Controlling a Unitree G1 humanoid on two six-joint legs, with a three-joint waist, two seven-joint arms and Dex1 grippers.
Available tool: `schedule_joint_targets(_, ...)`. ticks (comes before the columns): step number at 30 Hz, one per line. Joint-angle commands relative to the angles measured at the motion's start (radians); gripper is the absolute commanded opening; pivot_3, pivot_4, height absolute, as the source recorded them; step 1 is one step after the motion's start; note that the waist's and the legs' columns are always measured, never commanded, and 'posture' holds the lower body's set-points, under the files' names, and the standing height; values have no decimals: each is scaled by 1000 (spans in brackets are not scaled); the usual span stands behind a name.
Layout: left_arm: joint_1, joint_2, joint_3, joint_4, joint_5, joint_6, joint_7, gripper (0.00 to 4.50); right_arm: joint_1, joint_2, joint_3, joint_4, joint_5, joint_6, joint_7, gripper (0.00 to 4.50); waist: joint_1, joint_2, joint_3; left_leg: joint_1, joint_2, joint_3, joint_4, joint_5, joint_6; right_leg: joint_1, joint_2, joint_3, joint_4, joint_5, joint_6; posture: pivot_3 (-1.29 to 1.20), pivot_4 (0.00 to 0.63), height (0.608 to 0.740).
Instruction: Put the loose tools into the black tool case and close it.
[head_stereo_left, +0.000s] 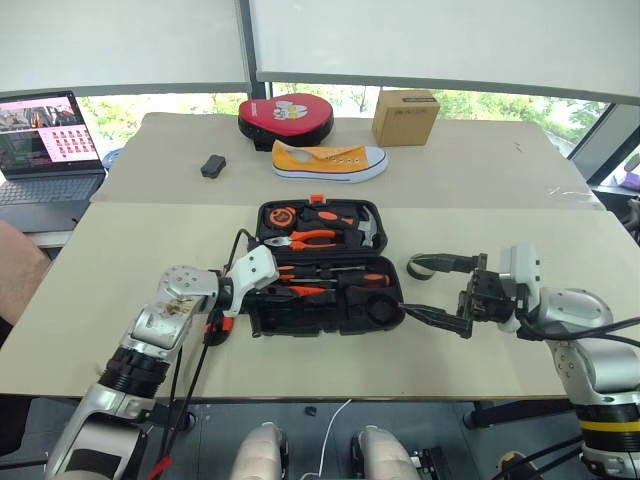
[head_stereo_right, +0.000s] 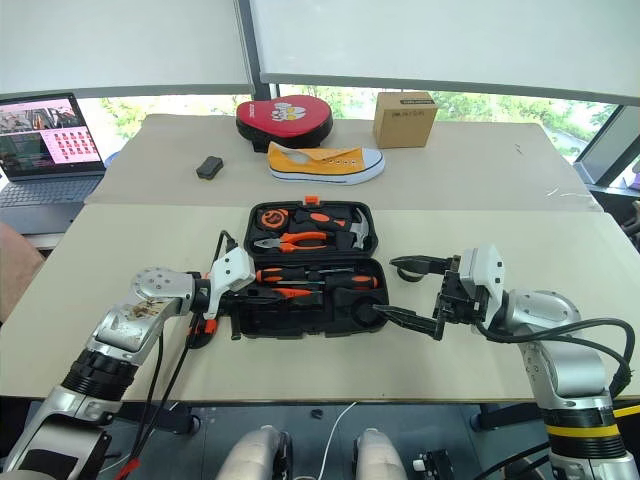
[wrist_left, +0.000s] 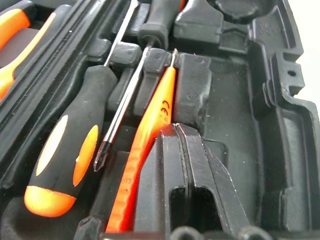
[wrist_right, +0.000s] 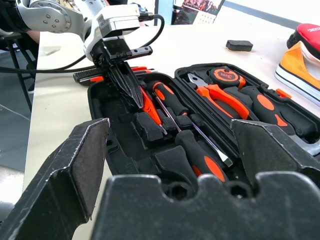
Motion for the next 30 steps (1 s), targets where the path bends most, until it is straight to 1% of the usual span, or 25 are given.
schedule_joint_targets(1, 40, 17, 65, -18, -37, -80, -4, 34, -6, -4, -15, -10, 9, -9, 8, 4500, -3, 0, 0, 0, 0, 0, 0, 0, 0, 0, 0, 0, 0, 0, 0, 0, 150, 740)
schedule_joint_targets(4, 40, 8, 72, -2, -34, -95, 12, 34, -13, -1, -10, -3, 10, -5, 13, 4500, -1, 0, 0, -1, 0, 0, 0, 0, 0, -1, 0, 0, 0, 0, 0, 0, 150, 740)
schedule_joint_targets(12, -3, -49, 35, 80, 8, -117, 74, 34, -23, 2, 2, 6, 11, -5, 19, 4500, 5, 0, 0, -2, -1, 0, 0, 0, 0, -1, -1, 0, 0, 0, 0, 0, 150, 740)
schedule_joint_targets(18, -1, -31, -3, 87, 32, -103, 47, 34, -9, 2, -1, -1, 12, -6, 15, 4500, 9, 0, 0, -1, -1, 0, 0, 0, 0, 0, -1, 0, 0, 0, 1, 0, 150, 740)
schedule_joint_targets(20, 9, -19, 14, 59, 11, -100, 36, 34, -3, 3, -5, 0, 10, -12, 12, 4500, 8, 0, 0, -1, -1, 0, 0, 0, 0, 0, -1, 0, 0, 0, 1, 0, 150, 740)
schedule_joint_targets(22, 31, -15, 74, 15, -44, -94, 40, 34, 2, 1, -14, 17, 0, -35, 16, 4500, 4, 0, 0, -1, -1, 0, 0, 0, 0, 0, -1, 0, 0, 0, 1, 0, 150, 740)
schedule_joint_targets(24, 60, -12, 125, -23, -77, -109, 56, 537, 12, 0, -27, 31, -6, -60, 22, 4500, 2, 0, 0, -2, 0, 0, 0, 0, 0, -1, -1, 0, 0, 0, 1, 0, 150, 740)
schedule_joint_targets(25, 102, -5, 183, -65, -116, -127, 61, 728, 28, -9, -38, 49, -17, -101, 43, 4500, 0, 0, 0, -2, 0, 0, 0, 0, 0, -1, -1, 0, -1, 0, 1, 0, 150, 740)
schedule_joint_targets(26, 142, -2, 243, -102, -150, -160, 69, 1044, 44, -14, -50, 66, -23, -140, 65, 4500, -2, -1, 0, -3, 0, 0, 0, 0, 0, -2, 0, 0, -1, 0, 1, 0, 150, 740)
schedule_joint_targets(27, 191, 0, 310, -142, -183, -190, 79, 1461, 60, -18, -64, 82, -25, -172, 85, 4500, -4, -1, 0, -3, 1, 0, 0, 0, 0, -2, 0, 0, -1, 0, 0, 0, 150, 740)
schedule_joint_targets(28, 254, 10, 386, -187, -211, -199, 92, 1786, 76, -17, -83, 102, -30, -205, 93, 4500, -6, -1, 0, -3, 1, 0, 0, 0, 0, -2, 0, 0, -1, 0, 0, 0, 150, 740)
schedule_joint_targets(29, 336, 26, 474, -231, -239, -189, 99, 2235, 86, -9, -110, 123, -16, -221, 92, 4500, -12, -1, 0, -3, 1, 0, 0, 0, 0, -2, 0, 0, -1, 0, 0, 0, 150, 740)
schedule_joint_targets(30, 415, 43, 550, -261, -259, -167, 107, 2568, 94, 0, -135, 139, 0, -227, 85, 4500, -18, -1, 0, -2, 3, 0, -1, -1, 1, -2, -1, 1, -1, 0, 0, 0, 150, 740)
